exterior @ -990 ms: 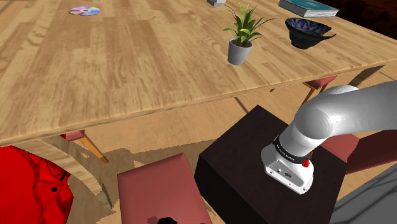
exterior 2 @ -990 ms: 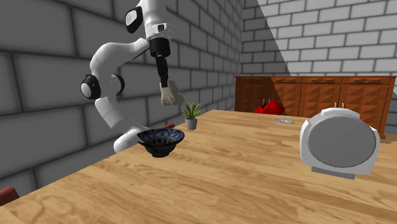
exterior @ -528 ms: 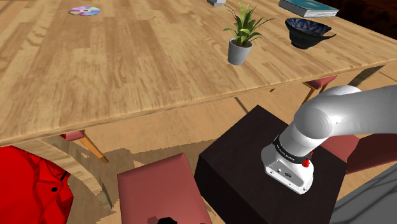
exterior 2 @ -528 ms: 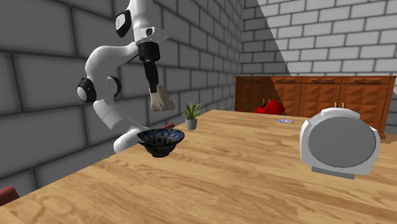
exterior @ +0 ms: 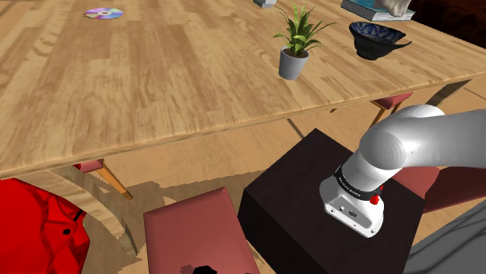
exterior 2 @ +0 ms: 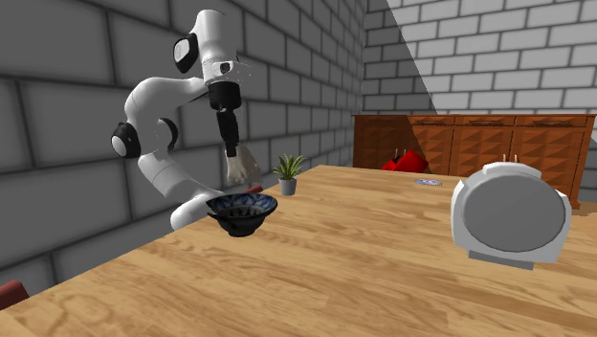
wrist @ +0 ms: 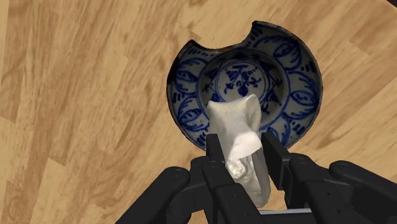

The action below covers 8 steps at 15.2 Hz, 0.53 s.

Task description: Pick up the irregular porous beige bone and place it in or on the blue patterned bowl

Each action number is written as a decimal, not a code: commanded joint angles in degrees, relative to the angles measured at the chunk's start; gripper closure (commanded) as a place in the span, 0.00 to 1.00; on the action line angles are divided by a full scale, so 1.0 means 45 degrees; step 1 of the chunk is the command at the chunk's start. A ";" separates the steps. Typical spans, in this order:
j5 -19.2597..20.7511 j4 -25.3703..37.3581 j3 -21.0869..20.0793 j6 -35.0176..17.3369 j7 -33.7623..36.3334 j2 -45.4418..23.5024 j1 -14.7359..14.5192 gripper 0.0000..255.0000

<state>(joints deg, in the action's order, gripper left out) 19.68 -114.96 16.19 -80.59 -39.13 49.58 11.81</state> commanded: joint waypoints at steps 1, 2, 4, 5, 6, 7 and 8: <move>0.0051 -0.0539 0.0025 -0.0285 0.0077 0.0255 0.0035 1.00; 0.0077 -0.0785 0.0043 -0.0416 0.0108 0.0368 0.0051 1.00; 0.0132 -0.1270 0.0083 -0.0678 0.0168 0.0588 0.0083 1.00; 0.0161 -0.1508 0.0104 -0.0808 0.0198 0.0695 0.0100 1.00; 0.0190 -0.1744 0.0127 -0.0937 0.0227 0.0800 0.0118 1.00; 0.0220 -0.1978 0.0150 -0.1066 0.0255 0.0904 0.0135 1.00; 0.0237 -0.2107 0.0163 -0.1138 0.0271 0.0961 0.0145 1.00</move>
<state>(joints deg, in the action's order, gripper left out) 20.58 -123.81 16.73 -85.28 -37.87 53.62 12.40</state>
